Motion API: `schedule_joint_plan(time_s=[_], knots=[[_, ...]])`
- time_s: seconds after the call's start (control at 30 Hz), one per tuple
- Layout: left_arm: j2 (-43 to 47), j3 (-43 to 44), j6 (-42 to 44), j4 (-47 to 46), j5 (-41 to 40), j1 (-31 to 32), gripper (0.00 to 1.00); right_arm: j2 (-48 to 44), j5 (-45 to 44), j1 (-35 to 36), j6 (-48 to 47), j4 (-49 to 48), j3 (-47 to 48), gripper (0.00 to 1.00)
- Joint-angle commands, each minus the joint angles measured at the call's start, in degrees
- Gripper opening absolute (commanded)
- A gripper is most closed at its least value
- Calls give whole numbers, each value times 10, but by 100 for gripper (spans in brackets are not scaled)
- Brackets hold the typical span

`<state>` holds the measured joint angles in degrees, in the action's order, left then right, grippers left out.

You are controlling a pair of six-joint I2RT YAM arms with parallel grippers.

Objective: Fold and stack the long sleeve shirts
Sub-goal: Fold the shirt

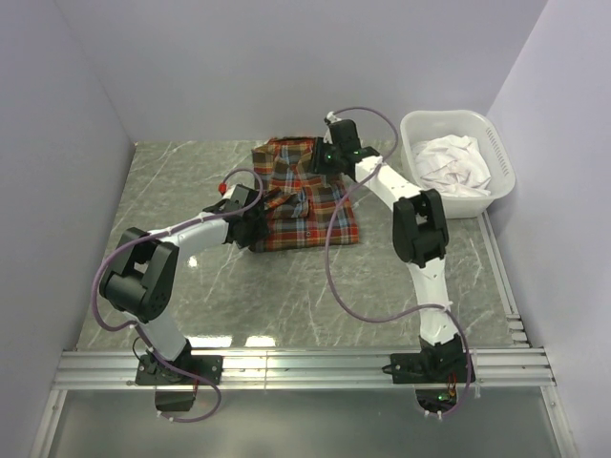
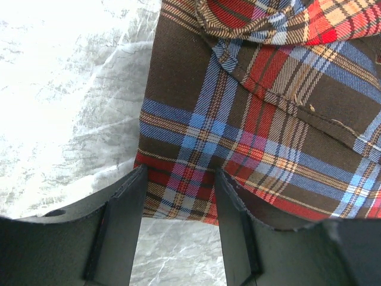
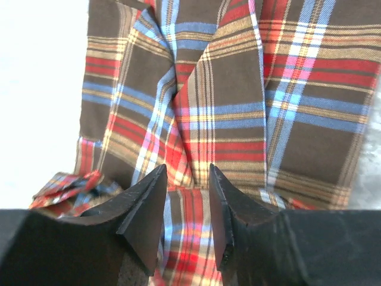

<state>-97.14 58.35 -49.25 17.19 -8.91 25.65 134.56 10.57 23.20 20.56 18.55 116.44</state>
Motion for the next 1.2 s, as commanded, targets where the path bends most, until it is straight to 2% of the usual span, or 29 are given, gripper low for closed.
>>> schedule_joint_plan(time_s=[0.0, 0.13, 0.27, 0.5, 0.73, 1.17], knots=[[4, -3, -11, -3, -11, 4, 55, -92, 30, 1, -28, -6, -65, 43], [14, -13, -13, 0, -14, 4, 55, -186, 24, 29, -77, 4, -174, 43], [20, -24, -16, -5, -13, 3, 55, -270, 10, 72, -74, -25, -295, 43], [17, -33, -21, -8, -12, 4, 54, -291, 17, 124, -57, -47, -359, 43], [12, -40, -21, -6, -10, 4, 53, -237, -6, 129, -52, -74, -350, 43], [3, -64, -22, -12, -1, 5, 50, -84, -64, 98, -39, -112, -200, 43]])
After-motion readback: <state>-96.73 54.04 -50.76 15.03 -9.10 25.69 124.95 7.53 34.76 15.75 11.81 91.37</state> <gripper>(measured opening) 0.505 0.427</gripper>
